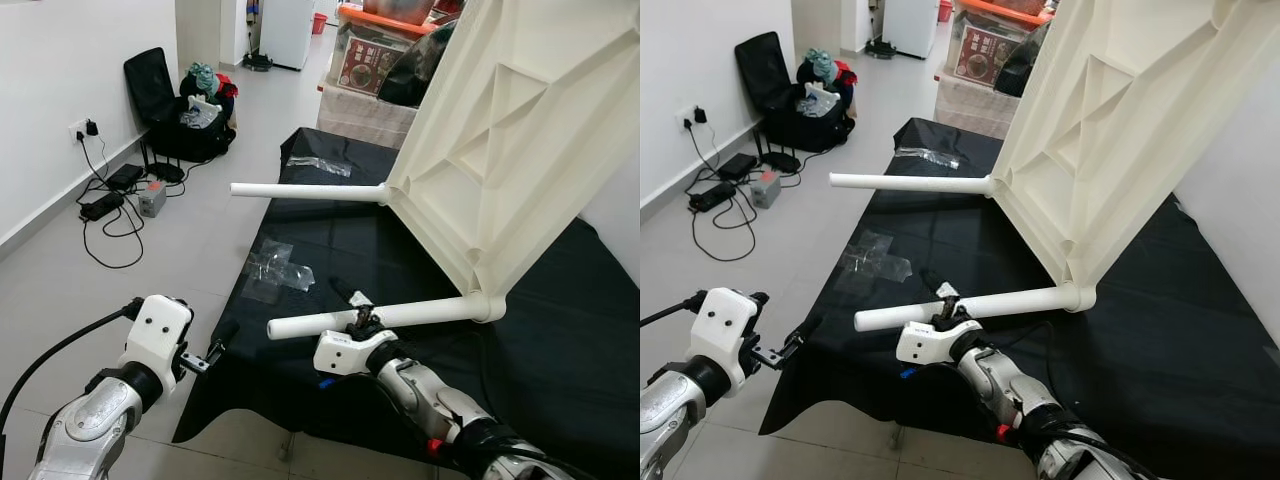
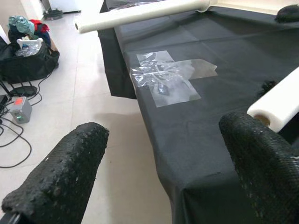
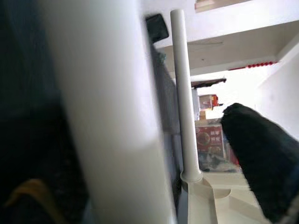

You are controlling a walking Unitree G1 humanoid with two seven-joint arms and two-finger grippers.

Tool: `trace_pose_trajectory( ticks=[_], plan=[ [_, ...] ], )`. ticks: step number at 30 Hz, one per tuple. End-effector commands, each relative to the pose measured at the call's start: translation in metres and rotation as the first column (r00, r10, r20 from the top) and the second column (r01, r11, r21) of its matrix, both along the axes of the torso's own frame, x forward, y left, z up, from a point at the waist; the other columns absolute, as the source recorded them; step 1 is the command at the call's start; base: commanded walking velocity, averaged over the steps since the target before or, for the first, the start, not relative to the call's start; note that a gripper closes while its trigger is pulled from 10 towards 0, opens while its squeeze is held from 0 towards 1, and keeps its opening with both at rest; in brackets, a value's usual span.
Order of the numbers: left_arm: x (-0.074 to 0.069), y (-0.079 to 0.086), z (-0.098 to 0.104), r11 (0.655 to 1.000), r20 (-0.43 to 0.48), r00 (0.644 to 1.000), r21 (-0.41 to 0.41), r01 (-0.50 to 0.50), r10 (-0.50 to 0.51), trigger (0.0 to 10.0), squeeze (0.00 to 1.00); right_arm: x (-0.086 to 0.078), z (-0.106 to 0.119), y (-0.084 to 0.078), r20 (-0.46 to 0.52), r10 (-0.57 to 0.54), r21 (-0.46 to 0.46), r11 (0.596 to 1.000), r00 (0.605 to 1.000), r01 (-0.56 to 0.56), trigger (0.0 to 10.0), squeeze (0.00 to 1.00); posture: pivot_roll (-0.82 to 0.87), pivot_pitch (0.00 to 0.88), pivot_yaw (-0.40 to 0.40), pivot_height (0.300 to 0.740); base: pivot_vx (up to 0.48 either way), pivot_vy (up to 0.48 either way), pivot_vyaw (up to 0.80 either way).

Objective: Building children table

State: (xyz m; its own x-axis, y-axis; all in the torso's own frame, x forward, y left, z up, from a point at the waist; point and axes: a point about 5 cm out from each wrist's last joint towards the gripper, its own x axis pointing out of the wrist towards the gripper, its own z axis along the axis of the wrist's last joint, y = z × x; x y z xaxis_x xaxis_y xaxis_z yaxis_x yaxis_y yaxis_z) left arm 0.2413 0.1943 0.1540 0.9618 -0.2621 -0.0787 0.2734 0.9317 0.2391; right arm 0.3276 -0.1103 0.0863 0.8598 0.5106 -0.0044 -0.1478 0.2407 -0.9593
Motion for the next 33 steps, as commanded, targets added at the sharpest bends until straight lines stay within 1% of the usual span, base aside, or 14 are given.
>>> trace_pose_trajectory(
  ticks=[1,4,5,6,8,9,12,16,18,21,22,27,29,33],
  plan=[
    [-0.001,-0.003,-0.001,1.0,-0.005,1.0,0.007,0.015,-0.015,10.0,0.0,0.0,-0.002,-0.013,-0.027,-0.025,0.0,1.0,0.999,0.025,10.0,1.0,0.1,0.056,-0.193,0.74,0.0,0.0,0.0],
    [0.0,-0.003,-0.001,1.0,-0.005,1.0,0.007,0.015,-0.015,10.0,0.0,-0.001,-0.002,-0.014,-0.03,-0.021,0.0,1.0,0.999,0.021,10.0,1.0,0.1,0.056,-0.193,0.74,0.0,0.0,0.0],
    [-0.001,-0.001,-0.001,1.0,-0.005,1.0,0.009,0.014,-0.013,10.0,0.0,-0.007,-0.005,-0.025,-0.073,0.002,-0.042,0.999,0.997,-0.005,10.0,1.0,0.1,0.059,-0.191,0.74,0.0,0.0,0.0],
    [-0.001,-0.001,-0.001,1.0,-0.005,1.0,0.009,0.014,-0.013,10.0,0.0,-0.007,-0.005,-0.025,-0.073,0.002,-0.042,0.999,0.997,-0.005,10.0,1.0,0.1,0.059,-0.191,0.74,0.0,0.0,0.0],
    [-0.001,0.0,-0.001,1.0,-0.006,1.0,0.011,0.012,-0.012,10.0,0.0,-0.014,-0.008,-0.036,-0.127,0.021,-0.085,0.996,0.992,-0.033,10.0,1.0,0.09,0.059,-0.191,0.74,0.0,0.0,0.0],
    [-0.001,0.0,-0.001,1.0,-0.006,1.0,0.011,0.012,-0.012,10.0,0.0,-0.014,-0.008,-0.036,-0.127,0.021,-0.085,0.996,0.992,-0.033,10.0,1.0,0.09,0.059,-0.191,0.74,0.0,0.0,0.0],
    [-0.001,0.0,-0.001,1.0,-0.008,1.0,0.012,0.013,-0.013,10.0,0.0,-0.021,-0.007,-0.049,-0.17,0.044,-0.113,0.992,0.984,-0.064,10.0,1.0,0.09,0.06,-0.188,0.74,0.0,0.0,0.0],
    [0.0,0.0,-0.001,1.0,-0.008,1.0,0.011,0.014,-0.014,10.0,0.0,-0.026,-0.004,-0.057,-0.174,0.046,-0.125,0.99,0.984,-0.068,10.0,1.0,0.08,0.06,-0.186,0.74,0.0,0.0,0.0],
    [0.0,0.001,-0.001,1.0,-0.008,1.0,0.012,0.015,-0.015,10.0,0.0,-0.029,-0.002,-0.062,-0.181,0.045,-0.126,0.99,0.982,-0.069,10.0,1.0,0.08,0.06,-0.186,0.74,0.0,0.0,0.0],
    [0.001,0.0,-0.002,1.0,-0.008,1.0,0.012,0.015,-0.015,10.0,0.0,-0.032,-0.002,-0.063,-0.19,0.049,-0.123,0.99,0.98,-0.073,10.0,1.0,0.08,0.058,-0.182,0.74,0.0,0.0,0.0],
    [0.002,0.0,-0.001,1.0,-0.007,1.0,0.011,0.017,-0.017,10.0,0.0,-0.038,-0.002,-0.063,-0.214,0.062,-0.108,0.99,0.975,-0.086,10.0,1.0,0.08,0.054,-0.179,0.74,0.0,0.0,0.0],
    [0.003,0.0,-0.001,1.0,-0.005,1.0,0.011,0.019,-0.019,10.0,0.0,-0.042,0.003,-0.066,-0.233,0.064,-0.088,0.992,0.97,-0.086,10.0,1.0,0.08,0.051,-0.177,0.74,0.0,0.0,0.0],
    [0.004,0.0,-0.001,1.0,-0.004,1.0,0.011,0.019,-0.019,10.0,0.0,-0.042,0.005,-0.068,-0.23,0.05,-0.082,0.994,0.972,-0.071,10.0,1.0,0.07,0.048,-0.176,0.74,0.0,0.0,0.0],
    [0.007,-0.002,0.0,1.0,0.002,1.0,0.008,0.021,-0.021,10.0,0.0,-0.036,0.014,-0.078,-0.209,-0.023,-0.048,0.999,0.978,0.014,10.0,1.0,0.07,0.032,-0.173,0.74,0.0,0.0,0.0]
  ],
)
